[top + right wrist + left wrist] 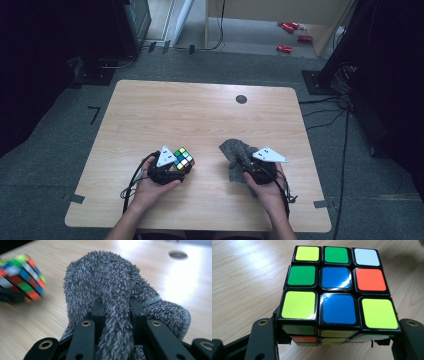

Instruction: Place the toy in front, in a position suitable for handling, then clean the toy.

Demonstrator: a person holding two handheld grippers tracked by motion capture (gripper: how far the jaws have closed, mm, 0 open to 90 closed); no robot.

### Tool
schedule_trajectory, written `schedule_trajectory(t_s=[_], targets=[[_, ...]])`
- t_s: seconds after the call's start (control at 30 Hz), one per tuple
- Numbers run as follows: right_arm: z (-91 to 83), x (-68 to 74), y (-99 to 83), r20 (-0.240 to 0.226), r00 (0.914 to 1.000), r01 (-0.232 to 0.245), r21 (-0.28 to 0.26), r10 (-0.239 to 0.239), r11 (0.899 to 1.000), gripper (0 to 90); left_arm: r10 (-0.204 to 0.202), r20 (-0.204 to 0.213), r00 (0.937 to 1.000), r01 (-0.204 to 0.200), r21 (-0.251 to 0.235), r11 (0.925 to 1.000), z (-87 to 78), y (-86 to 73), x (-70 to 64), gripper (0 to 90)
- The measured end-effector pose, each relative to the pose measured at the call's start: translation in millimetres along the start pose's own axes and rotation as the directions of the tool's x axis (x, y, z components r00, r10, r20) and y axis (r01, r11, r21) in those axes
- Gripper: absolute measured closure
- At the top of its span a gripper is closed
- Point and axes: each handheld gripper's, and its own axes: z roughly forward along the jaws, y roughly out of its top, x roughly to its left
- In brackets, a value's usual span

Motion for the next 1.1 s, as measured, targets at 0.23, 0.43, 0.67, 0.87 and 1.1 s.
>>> schedule_trajectory(t_s=[0.23,0.43,0.67,0.87,1.1], targets=[[-8.3,33.9,21.4,-0.082,0.9964,0.017,-0.075,-0.023,0.997,70.2,0.06,0.036,0.9975,-0.061,0.009,0.9981,4.0,7.7,-19.7,34.6],[4.2,67.5,23.4,-0.121,0.9891,0.077,-0.06,-0.084,0.995,70.2,0.115,0.06,0.9916,-0.116,0.016,0.9931,8.5,15.8,-38.1,34.6],[17.1,110.5,15.8,-0.095,0.9683,0.229,-0.03,-0.231,0.973,69.2,0.216,0.008,0.9764,-0.216,0.055,0.9749,6.7,20.3,-53.8,34.8],[16.3,93.6,17.1,-0.067,0.985,0.158,-0.024,-0.159,0.987,69.3,0.216,0.008,0.9763,-0.216,0.041,0.9754,5.4,20.6,-53.3,34.9],[11.6,112.8,18.3,-0.114,0.9669,0.224,-0.047,-0.229,0.973,69.5,0.242,-0.002,0.9703,-0.242,0.038,0.9696,2.9,23.6,-57.8,34.9]])
